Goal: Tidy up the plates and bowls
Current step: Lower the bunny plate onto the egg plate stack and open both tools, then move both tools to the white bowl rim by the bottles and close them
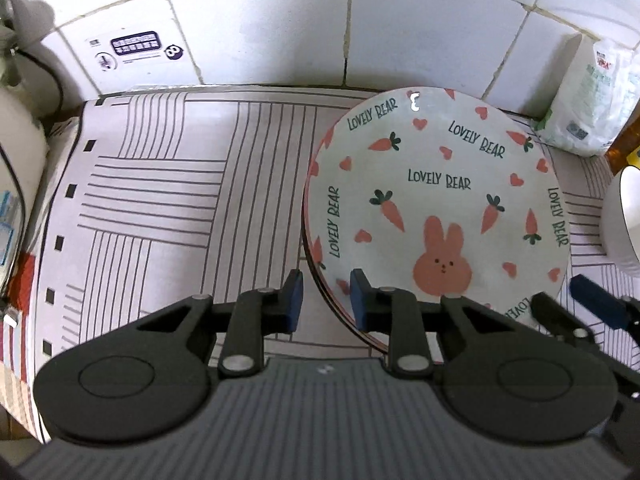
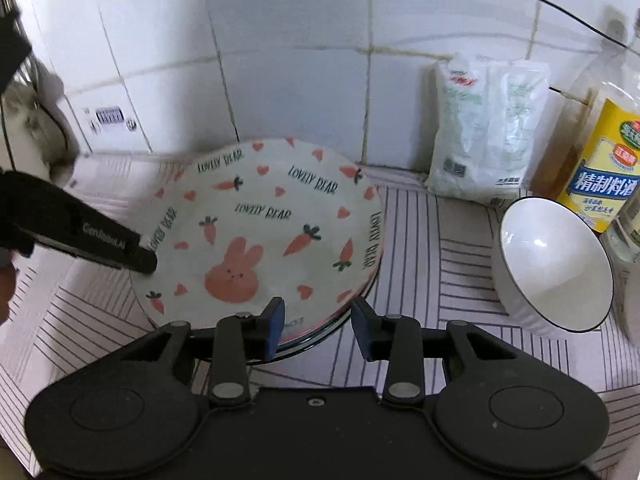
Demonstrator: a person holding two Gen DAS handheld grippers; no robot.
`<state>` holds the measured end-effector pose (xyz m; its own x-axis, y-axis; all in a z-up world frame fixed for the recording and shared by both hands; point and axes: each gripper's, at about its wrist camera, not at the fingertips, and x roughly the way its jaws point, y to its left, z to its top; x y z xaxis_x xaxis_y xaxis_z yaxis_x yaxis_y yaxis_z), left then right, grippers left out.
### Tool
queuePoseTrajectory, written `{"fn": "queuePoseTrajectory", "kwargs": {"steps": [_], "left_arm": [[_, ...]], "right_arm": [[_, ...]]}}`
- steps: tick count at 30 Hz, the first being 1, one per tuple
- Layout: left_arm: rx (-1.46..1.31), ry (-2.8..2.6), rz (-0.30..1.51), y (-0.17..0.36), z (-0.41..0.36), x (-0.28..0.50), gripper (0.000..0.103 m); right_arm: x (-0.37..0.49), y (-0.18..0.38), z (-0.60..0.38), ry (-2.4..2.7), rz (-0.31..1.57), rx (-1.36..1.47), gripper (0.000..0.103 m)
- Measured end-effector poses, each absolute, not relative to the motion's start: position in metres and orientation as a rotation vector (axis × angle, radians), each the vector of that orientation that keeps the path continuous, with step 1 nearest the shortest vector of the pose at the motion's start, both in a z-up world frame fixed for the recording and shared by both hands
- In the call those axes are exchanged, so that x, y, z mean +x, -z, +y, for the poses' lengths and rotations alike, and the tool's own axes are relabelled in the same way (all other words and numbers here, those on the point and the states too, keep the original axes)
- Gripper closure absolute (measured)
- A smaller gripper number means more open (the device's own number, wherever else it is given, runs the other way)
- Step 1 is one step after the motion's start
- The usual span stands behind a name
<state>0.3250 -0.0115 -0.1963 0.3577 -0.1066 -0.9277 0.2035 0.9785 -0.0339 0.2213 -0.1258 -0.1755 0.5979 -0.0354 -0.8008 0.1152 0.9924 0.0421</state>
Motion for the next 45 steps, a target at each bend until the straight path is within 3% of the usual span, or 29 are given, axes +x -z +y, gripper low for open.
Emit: {"fn": "queuePoseTrajectory", "kwargs": {"steps": [6, 10, 18, 29, 40, 45], "left_arm": [[0.113, 0.176, 1.155, 0.172, -0.023, 0.303, 0.079], [0.132, 0.200, 1.134, 0.150, -0.041, 0.283, 0.078], [0.186, 0.294, 1.105, 0.119, -0.100, 0.247, 0.071], [0.218, 0.424, 1.091, 0.115, -0.181, 0.220, 0.061], [0.221, 0.441, 1.070, 0.126, -0.204, 0.226, 0.042], [0.209, 0.456, 1.075, 0.136, -0.212, 0.241, 0.039]], "right_arm": [[0.185, 0.155, -0.165, 0.031, 0.808, 0.135, 0.060], [0.154, 0.135, -0.193, 0.041, 0.721, 0.121, 0.053], [0.106, 0.105, -0.250, 0.095, 0.626, 0.119, 0.049], [0.080, 0.106, -0.302, 0.147, 0.621, 0.165, 0.048], [0.086, 0.129, -0.327, 0.189, 0.631, 0.237, 0.038], [0.104, 0.140, -0.328, 0.161, 0.675, 0.253, 0.038]]}}
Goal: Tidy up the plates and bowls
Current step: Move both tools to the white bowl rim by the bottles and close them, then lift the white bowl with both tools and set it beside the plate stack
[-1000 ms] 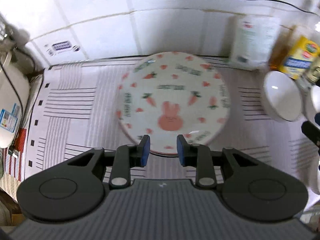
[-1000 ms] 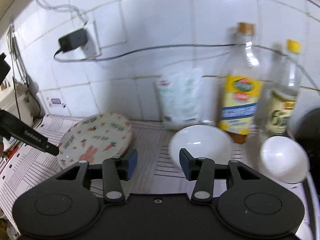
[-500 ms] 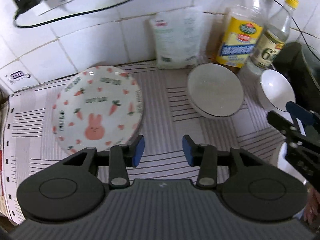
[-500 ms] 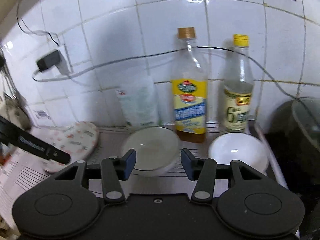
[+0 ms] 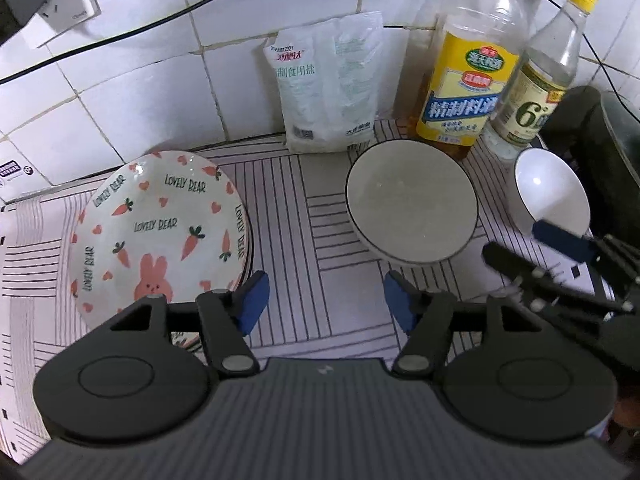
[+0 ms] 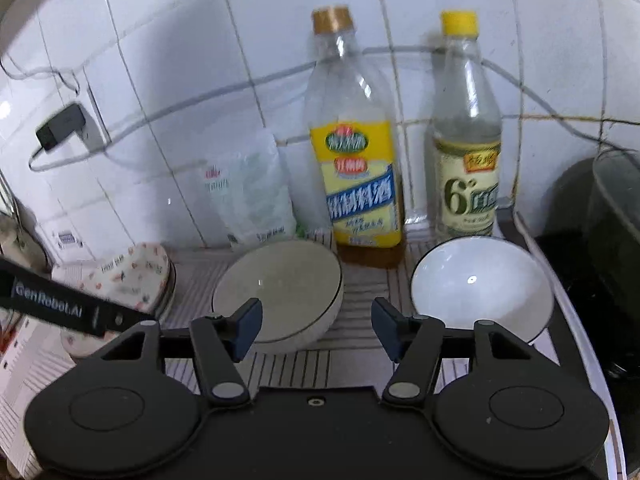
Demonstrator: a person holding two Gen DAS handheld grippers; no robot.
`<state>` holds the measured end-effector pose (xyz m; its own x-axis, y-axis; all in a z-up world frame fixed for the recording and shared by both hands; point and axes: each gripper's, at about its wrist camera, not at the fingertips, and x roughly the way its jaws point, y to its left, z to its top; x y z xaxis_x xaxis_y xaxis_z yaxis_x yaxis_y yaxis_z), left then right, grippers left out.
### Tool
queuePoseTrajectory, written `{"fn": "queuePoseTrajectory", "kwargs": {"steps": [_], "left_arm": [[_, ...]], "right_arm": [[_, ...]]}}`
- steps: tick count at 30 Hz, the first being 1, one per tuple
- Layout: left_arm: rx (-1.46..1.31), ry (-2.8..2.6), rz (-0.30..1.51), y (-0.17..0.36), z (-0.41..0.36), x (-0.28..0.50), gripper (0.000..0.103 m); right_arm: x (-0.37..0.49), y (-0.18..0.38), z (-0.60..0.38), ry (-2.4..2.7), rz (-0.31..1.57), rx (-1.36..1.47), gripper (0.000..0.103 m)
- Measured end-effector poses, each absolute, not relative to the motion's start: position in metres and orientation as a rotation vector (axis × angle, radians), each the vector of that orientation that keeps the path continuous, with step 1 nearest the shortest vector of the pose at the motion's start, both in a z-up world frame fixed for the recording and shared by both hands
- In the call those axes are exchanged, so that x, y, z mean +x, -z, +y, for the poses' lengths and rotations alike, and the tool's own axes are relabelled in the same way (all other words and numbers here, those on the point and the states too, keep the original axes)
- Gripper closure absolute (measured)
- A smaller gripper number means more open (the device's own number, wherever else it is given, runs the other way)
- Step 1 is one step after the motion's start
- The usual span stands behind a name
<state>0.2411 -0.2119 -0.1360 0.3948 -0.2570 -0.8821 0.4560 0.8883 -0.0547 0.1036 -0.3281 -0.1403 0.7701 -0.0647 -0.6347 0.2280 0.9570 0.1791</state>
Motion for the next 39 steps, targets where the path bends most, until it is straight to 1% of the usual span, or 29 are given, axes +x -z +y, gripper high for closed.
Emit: {"fn": "queuePoseTrajectory", "kwargs": {"steps": [4, 14, 18, 19, 20, 21, 23, 24, 25, 26, 29, 32, 34, 37, 39], "left_arm": [[0.186, 0.459, 1.087, 0.145, -0.218, 0.254, 0.039], [0.078, 0.398, 1.131, 0.182, -0.234, 0.282, 0.039], [0.084, 0.388, 1.123, 0.195, -0.238, 0.285, 0.039], [0.087, 0.395, 1.115, 0.197, -0.238, 0.284, 0.041], [0.080, 0.406, 1.104, 0.198, -0.236, 0.284, 0.051], [0.063, 0.421, 1.094, 0.198, -0.235, 0.284, 0.056], [0.033, 0.463, 1.094, 0.197, -0.233, 0.283, 0.071], [0.021, 0.476, 1.095, 0.197, -0.233, 0.283, 0.074], [0.021, 0.483, 1.094, 0.196, -0.234, 0.283, 0.079], [0.024, 0.487, 1.098, 0.196, -0.236, 0.283, 0.082], [0.042, 0.493, 1.112, 0.199, -0.244, 0.282, 0.087], [0.082, 0.485, 1.122, 0.197, -0.251, 0.279, 0.087], [0.106, 0.480, 1.169, 0.194, -0.253, 0.279, 0.088], [0.079, 0.499, 1.214, 0.191, -0.244, 0.276, 0.087], [0.073, 0.516, 1.207, 0.186, -0.236, 0.269, 0.087]], "right_arm": [[0.117, 0.150, -0.327, 0.158, 0.733, 0.228, 0.038], [0.140, 0.165, -0.338, 0.164, 0.745, 0.358, 0.038], [0.145, 0.172, -0.338, 0.204, 0.748, 0.359, 0.044], [0.145, 0.173, -0.340, 0.211, 0.750, 0.369, 0.047], [0.147, 0.175, -0.341, 0.219, 0.755, 0.381, 0.052], [0.149, 0.178, -0.343, 0.225, 0.761, 0.391, 0.055], [0.154, 0.183, -0.345, 0.238, 0.780, 0.412, 0.063], [0.155, 0.186, -0.347, 0.239, 0.781, 0.427, 0.066], [0.156, 0.187, -0.348, 0.234, 0.780, 0.453, 0.075], [0.157, 0.189, -0.350, 0.221, 0.779, 0.484, 0.077], [0.160, 0.192, -0.351, 0.239, 0.787, 0.520, 0.079], [0.161, 0.196, -0.357, 0.254, 0.790, 0.591, 0.083], [0.163, 0.193, -0.357, 0.291, 0.825, 0.626, 0.085], [0.164, 0.182, -0.354, 0.309, 0.858, 0.636, 0.085], [0.159, 0.177, -0.355, 0.293, 0.853, 0.645, 0.085]]}}
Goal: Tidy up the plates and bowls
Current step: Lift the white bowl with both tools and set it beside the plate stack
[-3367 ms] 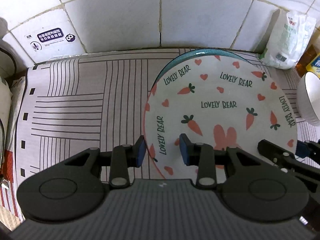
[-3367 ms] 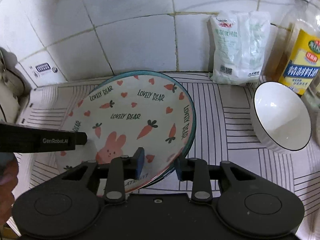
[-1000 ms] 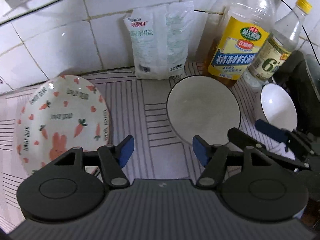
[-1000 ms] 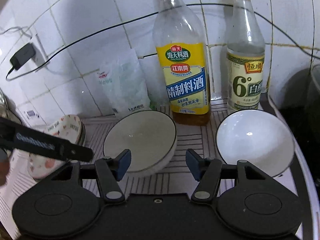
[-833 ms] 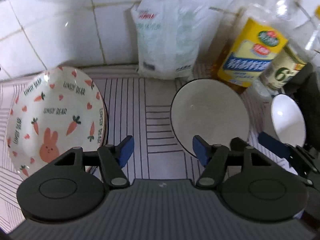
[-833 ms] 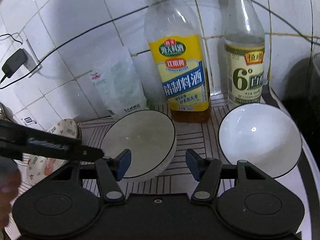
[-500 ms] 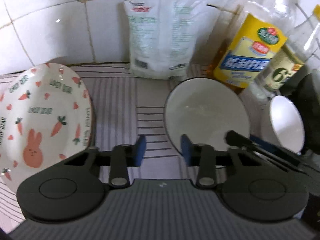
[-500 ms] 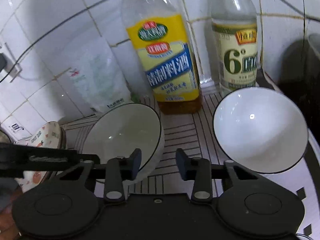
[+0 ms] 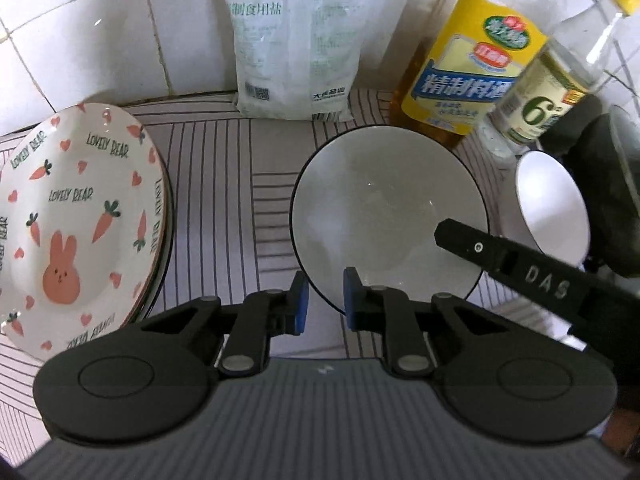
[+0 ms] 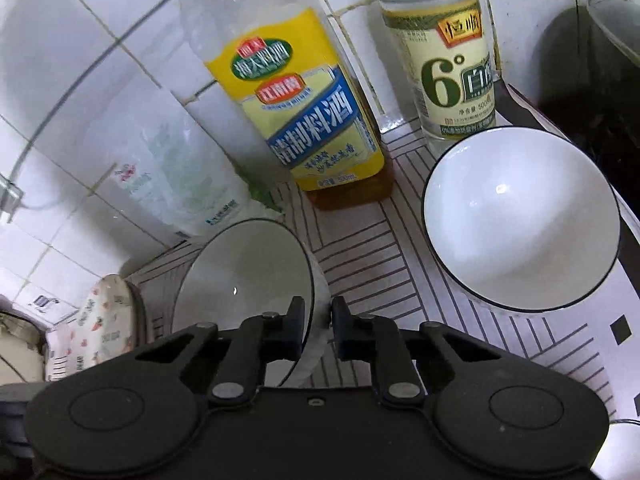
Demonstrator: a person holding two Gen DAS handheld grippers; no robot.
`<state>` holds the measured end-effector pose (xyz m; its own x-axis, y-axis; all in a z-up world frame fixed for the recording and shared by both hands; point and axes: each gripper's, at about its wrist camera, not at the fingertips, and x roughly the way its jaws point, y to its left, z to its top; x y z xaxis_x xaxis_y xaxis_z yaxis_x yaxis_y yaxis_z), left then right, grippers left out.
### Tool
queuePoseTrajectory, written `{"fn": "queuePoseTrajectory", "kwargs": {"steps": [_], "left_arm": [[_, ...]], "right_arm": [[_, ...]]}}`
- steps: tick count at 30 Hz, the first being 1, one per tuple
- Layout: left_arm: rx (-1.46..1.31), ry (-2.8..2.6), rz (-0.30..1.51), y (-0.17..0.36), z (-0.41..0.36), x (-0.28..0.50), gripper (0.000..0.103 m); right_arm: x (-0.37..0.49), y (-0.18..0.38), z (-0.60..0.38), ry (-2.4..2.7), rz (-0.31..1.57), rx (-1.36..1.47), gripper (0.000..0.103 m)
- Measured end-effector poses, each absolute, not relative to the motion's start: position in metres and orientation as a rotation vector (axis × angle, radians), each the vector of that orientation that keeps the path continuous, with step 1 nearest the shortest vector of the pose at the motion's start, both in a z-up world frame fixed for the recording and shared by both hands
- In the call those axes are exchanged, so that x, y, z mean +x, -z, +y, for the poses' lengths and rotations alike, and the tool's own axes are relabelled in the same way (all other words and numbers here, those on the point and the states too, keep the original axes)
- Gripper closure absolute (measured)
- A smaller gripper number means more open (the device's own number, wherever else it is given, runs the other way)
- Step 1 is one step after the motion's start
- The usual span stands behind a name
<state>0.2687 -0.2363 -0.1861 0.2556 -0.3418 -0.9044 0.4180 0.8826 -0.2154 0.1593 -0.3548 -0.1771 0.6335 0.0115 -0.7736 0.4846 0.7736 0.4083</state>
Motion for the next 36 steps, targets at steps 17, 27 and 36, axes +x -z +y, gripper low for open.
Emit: {"fn": "queuePoseTrajectory", "kwargs": {"steps": [17, 27, 36], "left_arm": [[0.149, 0.500, 1.178, 0.145, -0.154, 0.181, 0.087], [0.100, 0.418, 1.177, 0.151, -0.087, 0.152, 0.087], [0.073, 0.317, 1.225, 0.179, -0.042, 0.153, 0.086]], "right_arm": [[0.077, 0.145, -0.284, 0.148, 0.793, 0.718, 0.084], [0.058, 0.144, -0.234, 0.030, 0.777, 0.713, 0.081], [0.066, 0.171, -0.195, -0.085, 0.795, 0.733, 0.079]]}}
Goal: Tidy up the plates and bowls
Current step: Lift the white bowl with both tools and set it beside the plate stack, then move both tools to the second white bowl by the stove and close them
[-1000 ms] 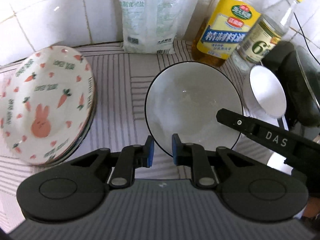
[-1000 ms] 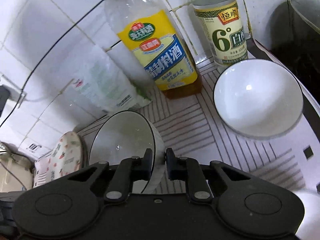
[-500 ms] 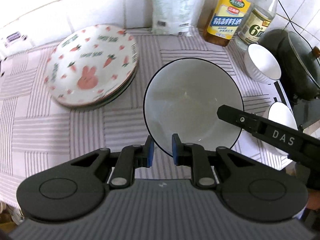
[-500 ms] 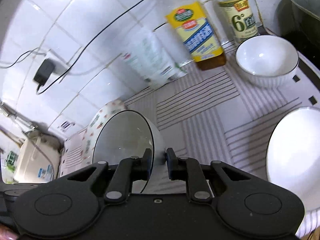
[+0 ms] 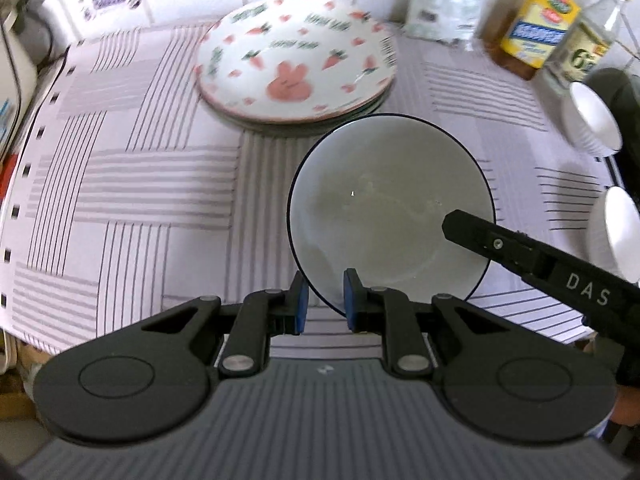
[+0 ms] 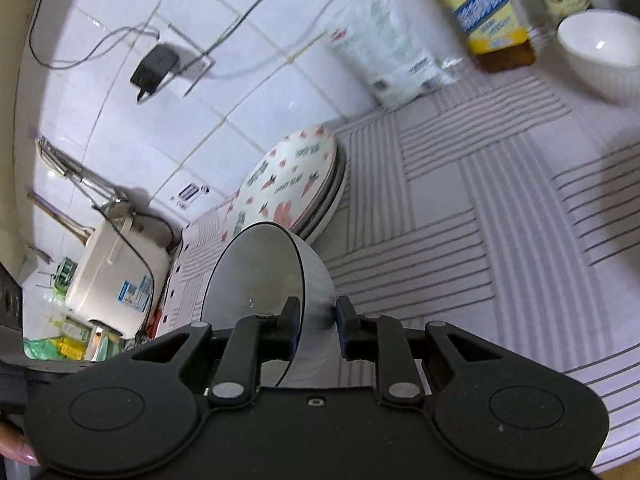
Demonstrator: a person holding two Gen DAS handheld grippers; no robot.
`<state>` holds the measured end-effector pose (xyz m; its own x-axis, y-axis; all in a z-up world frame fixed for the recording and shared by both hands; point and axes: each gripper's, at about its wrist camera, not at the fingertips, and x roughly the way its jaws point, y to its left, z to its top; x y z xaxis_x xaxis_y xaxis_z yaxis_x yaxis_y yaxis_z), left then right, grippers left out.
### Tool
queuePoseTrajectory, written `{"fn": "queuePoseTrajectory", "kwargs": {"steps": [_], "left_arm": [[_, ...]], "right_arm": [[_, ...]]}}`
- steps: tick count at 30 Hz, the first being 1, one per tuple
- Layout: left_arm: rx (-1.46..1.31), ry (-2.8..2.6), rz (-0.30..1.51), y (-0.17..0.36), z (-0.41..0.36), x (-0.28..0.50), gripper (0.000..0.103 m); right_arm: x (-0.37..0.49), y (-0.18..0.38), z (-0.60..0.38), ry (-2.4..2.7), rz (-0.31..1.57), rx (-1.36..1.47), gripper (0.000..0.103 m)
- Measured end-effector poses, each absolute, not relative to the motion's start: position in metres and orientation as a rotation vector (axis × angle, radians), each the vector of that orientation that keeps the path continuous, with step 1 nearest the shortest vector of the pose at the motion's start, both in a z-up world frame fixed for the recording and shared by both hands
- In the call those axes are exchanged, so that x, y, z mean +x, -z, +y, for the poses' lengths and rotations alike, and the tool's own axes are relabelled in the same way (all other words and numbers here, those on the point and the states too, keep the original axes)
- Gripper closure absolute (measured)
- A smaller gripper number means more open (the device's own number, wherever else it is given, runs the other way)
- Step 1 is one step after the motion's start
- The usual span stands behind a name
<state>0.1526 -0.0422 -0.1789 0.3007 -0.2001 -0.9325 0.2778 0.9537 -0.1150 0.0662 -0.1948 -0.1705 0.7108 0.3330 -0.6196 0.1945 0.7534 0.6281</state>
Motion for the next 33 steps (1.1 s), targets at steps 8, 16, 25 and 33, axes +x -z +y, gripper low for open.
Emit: {"fn": "queuePoseTrajectory", "kwargs": {"steps": [8, 16, 25, 33], "left_arm": [[0.036, 0.250, 1.279, 0.204, -0.018, 0.164, 0.086], [0.044, 0.232, 1.228, 0.203, -0.022, 0.165, 0.077], [0.127, 0.198, 1.156, 0.172, -0.028, 0.148, 0.048], [0.125, 0.230, 1.139, 0.144, -0.043, 0.126, 0.041]], "right_arm": [[0.084, 0.191, -0.163, -0.109, 0.848, 0.702, 0.079], [0.095, 0.192, -0.154, -0.114, 0.805, 0.627, 0.076], [0.067, 0.159, -0.160, -0.089, 0.716, 0.463, 0.063], [0.012, 0.125, -0.176, -0.004, 0.619, 0.285, 0.059]]}}
